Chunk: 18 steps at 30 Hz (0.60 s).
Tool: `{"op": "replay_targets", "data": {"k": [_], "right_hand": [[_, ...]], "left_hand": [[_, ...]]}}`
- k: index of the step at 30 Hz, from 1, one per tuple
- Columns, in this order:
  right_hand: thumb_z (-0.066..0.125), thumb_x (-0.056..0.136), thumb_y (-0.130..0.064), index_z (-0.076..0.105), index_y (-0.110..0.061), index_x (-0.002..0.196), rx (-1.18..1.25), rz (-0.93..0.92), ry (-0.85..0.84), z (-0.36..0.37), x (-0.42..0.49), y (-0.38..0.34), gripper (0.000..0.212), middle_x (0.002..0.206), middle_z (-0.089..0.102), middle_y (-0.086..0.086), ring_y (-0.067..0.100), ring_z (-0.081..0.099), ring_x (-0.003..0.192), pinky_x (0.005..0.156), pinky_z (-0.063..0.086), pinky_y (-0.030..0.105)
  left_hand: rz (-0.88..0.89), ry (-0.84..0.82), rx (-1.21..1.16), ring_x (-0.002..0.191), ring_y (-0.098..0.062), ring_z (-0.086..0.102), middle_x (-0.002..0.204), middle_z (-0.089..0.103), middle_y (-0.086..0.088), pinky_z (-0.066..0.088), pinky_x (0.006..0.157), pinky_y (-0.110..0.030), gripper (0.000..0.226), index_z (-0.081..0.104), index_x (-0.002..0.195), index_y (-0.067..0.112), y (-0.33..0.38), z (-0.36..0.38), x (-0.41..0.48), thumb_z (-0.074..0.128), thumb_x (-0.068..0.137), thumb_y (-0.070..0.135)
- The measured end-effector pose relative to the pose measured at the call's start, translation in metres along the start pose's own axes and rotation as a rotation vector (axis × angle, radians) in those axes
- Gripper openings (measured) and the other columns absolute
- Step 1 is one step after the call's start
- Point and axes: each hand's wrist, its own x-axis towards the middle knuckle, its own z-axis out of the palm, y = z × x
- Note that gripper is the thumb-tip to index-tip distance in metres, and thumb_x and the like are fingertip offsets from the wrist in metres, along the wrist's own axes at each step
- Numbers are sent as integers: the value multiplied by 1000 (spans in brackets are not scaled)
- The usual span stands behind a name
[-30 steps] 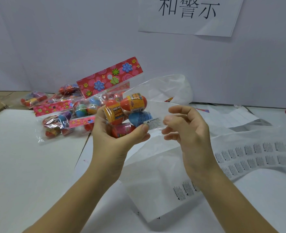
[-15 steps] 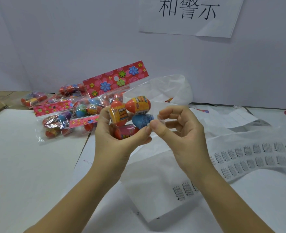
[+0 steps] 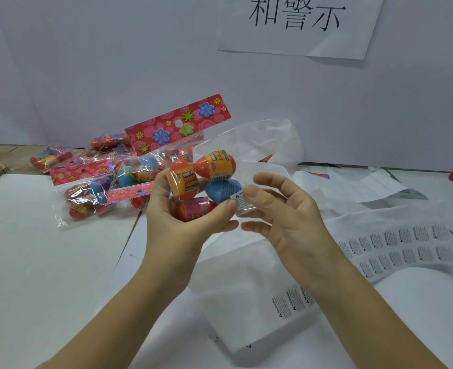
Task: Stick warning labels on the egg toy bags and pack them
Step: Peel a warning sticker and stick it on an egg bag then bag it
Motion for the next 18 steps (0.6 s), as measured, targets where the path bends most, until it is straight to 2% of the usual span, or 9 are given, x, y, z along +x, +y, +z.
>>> {"op": "replay_targets", "data": {"k": [6,11,14,18], "right_hand": [[73,61,-37,71,-21,89,44,-7,-25,-1,-1,0,32,87,73,4,18,69,76,65,55,25],[66,70,-38,75,-26,86,42,-7,1,-1,-2,0,21,89,74,4,17,70,75,64,55,25],[61,73,-44,74,-26,90,19,-7,36,-1,-1,-2,28,86,72,1,18,69,74,64,55,27],[70,70,-57,70,-24,94,-91,-45,28,1,-3,-4,41,85,72,-4,14,68,73,65,54,27]], "left_hand": [[-51,13,-31,90,-24,74,95,74,5,58,57,-26,75,55,111,33,0,-1,2,89,45,26],[-79,14,-69,89,-24,74,90,75,5,58,54,-25,71,55,108,32,-1,-1,3,83,43,29],[-82,2,-79,89,-23,74,91,75,3,58,54,-24,73,55,109,31,-1,-1,3,83,42,28],[-85,-26,-42,91,-23,74,93,75,2,59,55,-26,76,54,112,29,0,-1,2,90,44,24]]}}
